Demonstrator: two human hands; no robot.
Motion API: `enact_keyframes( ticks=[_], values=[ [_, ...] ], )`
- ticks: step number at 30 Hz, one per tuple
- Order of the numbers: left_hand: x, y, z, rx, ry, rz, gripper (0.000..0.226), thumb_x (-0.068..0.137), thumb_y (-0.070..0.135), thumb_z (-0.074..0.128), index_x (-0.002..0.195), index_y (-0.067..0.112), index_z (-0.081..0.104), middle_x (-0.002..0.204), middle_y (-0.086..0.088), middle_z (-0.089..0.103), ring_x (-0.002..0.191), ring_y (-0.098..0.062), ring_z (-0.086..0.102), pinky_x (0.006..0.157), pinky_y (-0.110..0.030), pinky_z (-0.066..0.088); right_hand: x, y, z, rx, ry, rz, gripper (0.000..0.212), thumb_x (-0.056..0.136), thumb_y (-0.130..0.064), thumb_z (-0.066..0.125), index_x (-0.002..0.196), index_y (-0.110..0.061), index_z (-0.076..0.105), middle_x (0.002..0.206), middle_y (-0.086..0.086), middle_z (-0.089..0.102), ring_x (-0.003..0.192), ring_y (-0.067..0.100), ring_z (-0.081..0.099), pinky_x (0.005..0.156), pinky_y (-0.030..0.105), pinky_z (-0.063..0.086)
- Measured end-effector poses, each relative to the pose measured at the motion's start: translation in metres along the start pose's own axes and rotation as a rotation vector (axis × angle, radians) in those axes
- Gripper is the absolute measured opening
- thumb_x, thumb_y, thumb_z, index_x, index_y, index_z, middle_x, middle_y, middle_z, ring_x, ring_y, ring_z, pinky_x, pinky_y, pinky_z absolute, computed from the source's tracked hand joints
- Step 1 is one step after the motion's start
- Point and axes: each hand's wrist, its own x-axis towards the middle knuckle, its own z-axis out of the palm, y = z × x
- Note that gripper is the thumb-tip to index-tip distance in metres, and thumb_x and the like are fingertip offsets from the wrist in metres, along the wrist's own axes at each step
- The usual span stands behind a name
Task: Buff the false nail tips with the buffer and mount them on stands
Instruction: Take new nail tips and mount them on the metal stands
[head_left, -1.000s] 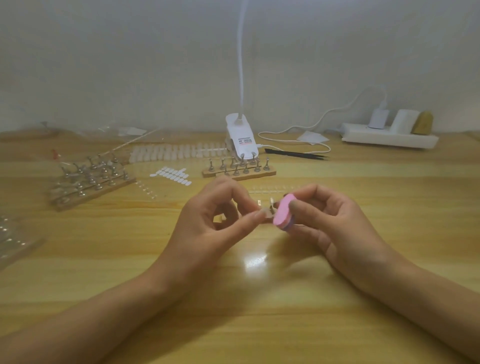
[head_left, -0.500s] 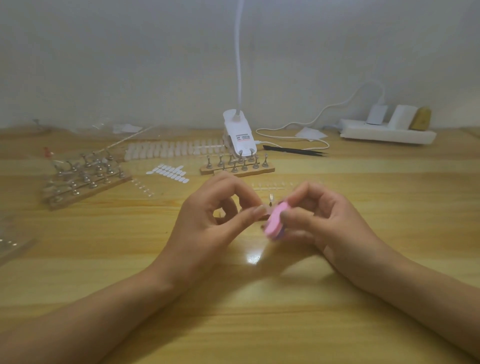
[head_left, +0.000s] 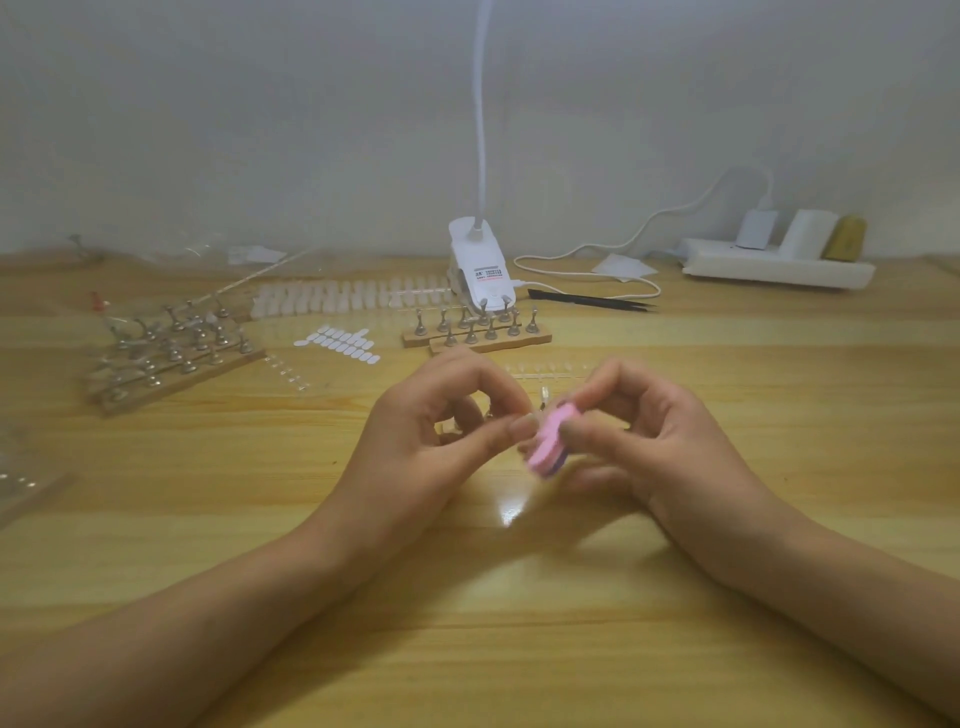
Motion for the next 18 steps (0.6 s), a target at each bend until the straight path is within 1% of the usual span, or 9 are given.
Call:
enact_keyframes(
  ticks=[2,5,8,9,11,12,14,15,18],
  values=[
    [0.0001,0.0005,0.0002,-0.012,-0.006,-0.005,0.021,0.080,0.037,0.071,0.080,0.016,0.068,0.089,0.001,0.062,0.073,-0.018,0.056,0.064,-0.019,0.045,0.0002,0.0003,-0.0029,0.035,0.068,0.002,0.024,0.068,-0.027,0.086,0.078,-0.021,0.065,0.091,0.010,0.074,0.082,0.026,0.075,0.059,0.024,0.057],
    [0.0003,0.0012,0.0001,-0.008,-0.009,0.002,0.019,0.081,0.035,0.072,0.079,0.017,0.067,0.088,0.003,0.062,0.072,-0.017,0.056,0.064,-0.021,0.045,0.0000,0.0002,-0.0008,-0.027,-0.046,0.017,0.024,0.072,-0.022,0.086,0.081,-0.017,0.064,0.097,0.012,0.073,0.085,0.032,0.075,0.063,0.031,0.061],
    [-0.0002,0.0022,0.0001,-0.016,-0.013,-0.004,0.018,0.081,0.032,0.077,0.079,0.017,0.067,0.087,0.004,0.061,0.070,-0.012,0.053,0.062,-0.015,0.042,0.0004,0.0002,-0.0031,0.052,0.055,0.002,0.024,0.068,-0.025,0.085,0.079,-0.019,0.065,0.089,0.009,0.074,0.079,0.023,0.075,0.058,0.024,0.058],
    [-0.0005,0.0024,0.0005,-0.016,-0.010,-0.004,0.019,0.081,0.032,0.076,0.079,0.016,0.067,0.087,0.004,0.061,0.069,-0.013,0.054,0.062,-0.015,0.042,0.0005,-0.0001,-0.0032,0.047,0.035,0.008,0.025,0.068,-0.023,0.087,0.079,-0.020,0.065,0.089,0.008,0.075,0.079,0.023,0.075,0.058,0.024,0.058],
    [-0.0009,0.0027,0.0009,-0.011,-0.005,0.000,0.019,0.081,0.032,0.073,0.079,0.013,0.067,0.088,0.003,0.061,0.070,-0.016,0.055,0.062,-0.016,0.043,-0.0001,-0.0010,-0.0009,-0.025,-0.068,0.021,0.024,0.073,-0.021,0.088,0.080,-0.020,0.065,0.094,0.011,0.075,0.084,0.030,0.075,0.061,0.030,0.061],
    [-0.0010,0.0030,0.0009,-0.010,-0.006,-0.002,0.018,0.081,0.031,0.072,0.079,0.013,0.067,0.087,0.003,0.061,0.070,-0.016,0.054,0.062,-0.015,0.043,-0.0001,-0.0006,-0.0003,-0.039,-0.068,0.015,0.023,0.073,-0.021,0.088,0.079,-0.020,0.065,0.094,0.011,0.074,0.085,0.030,0.075,0.061,0.031,0.061],
    [-0.0010,0.0040,0.0010,-0.010,-0.005,-0.006,0.016,0.080,0.029,0.072,0.079,0.014,0.067,0.087,0.006,0.060,0.069,-0.012,0.053,0.061,-0.013,0.041,0.0001,-0.0007,-0.0021,0.017,0.032,0.002,0.021,0.069,-0.024,0.087,0.076,-0.023,0.067,0.088,0.009,0.074,0.080,0.023,0.075,0.059,0.026,0.059],
    [-0.0009,0.0047,0.0012,-0.009,-0.003,-0.006,0.015,0.080,0.029,0.072,0.079,0.015,0.067,0.087,0.006,0.060,0.069,-0.010,0.052,0.061,-0.012,0.040,0.0002,-0.0006,-0.0035,0.036,0.045,0.007,0.020,0.067,-0.025,0.086,0.075,-0.023,0.067,0.087,0.009,0.074,0.078,0.022,0.075,0.059,0.025,0.058],
    [-0.0011,0.0059,0.0011,0.000,-0.001,0.001,0.014,0.081,0.028,0.071,0.079,0.016,0.066,0.087,0.007,0.060,0.069,-0.008,0.053,0.061,-0.012,0.040,-0.0003,0.0003,-0.0018,-0.019,-0.053,0.020,0.022,0.072,-0.022,0.086,0.078,-0.020,0.065,0.094,0.012,0.073,0.083,0.031,0.075,0.062,0.030,0.061]
  ],
)
